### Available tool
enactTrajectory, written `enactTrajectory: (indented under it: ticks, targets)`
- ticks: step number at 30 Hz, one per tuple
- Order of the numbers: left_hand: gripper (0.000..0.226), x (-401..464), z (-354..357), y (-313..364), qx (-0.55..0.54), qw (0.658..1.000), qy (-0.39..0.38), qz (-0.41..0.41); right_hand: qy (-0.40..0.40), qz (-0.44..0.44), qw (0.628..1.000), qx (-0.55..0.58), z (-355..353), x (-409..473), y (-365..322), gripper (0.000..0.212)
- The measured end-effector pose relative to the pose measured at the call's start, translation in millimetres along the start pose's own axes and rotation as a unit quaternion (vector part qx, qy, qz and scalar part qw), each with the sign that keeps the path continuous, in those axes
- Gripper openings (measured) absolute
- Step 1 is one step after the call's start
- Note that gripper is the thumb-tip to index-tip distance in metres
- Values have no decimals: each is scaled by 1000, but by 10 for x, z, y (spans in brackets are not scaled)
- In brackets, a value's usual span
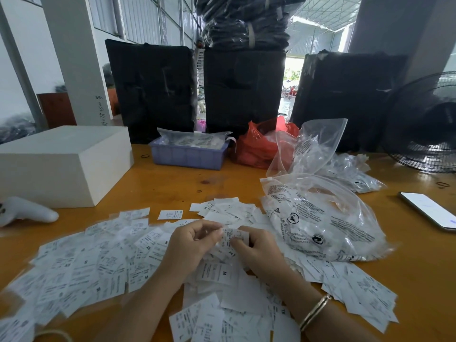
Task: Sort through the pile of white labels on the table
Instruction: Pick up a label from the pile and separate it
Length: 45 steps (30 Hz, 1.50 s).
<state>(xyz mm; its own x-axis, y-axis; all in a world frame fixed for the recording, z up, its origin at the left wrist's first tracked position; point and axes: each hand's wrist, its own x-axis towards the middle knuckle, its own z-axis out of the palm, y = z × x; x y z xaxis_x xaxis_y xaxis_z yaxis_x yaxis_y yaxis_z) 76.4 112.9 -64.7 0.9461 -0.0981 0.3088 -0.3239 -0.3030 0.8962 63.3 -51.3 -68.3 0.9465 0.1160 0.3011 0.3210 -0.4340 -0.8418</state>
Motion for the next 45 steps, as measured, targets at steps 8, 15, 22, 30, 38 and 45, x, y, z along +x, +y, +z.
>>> enactTrajectory:
  ticks: [8, 15, 22, 30, 38, 45]
  targets:
    - [12, -9, -12, 42, -12, 1000, -17, -12, -17, -35, 999, -29, 6, -8, -38, 30]
    - [27, -24, -12, 54, -59, 997, -37, -17, -20, -17, 999, -33, 9, 2, -33, 33]
    - [28, -16, -1, 8, -68, 996, -37, -32, 3, -6, 1000, -26, -8, -1, -31, 28]
    - [25, -18, 10, 15, -59, 997, -42, -13, -22, -44, 997, -62, -8, -27, -67, 22]
    - [27, -21, -4, 35, -47, 997, -54, -4, -17, 1, 1000, 23, -11, -36, -56, 16]
    - [24, -13, -9, 39, 0, 1000, -29, 5, 11, 18, 998, 67, -46, 5, -47, 33]
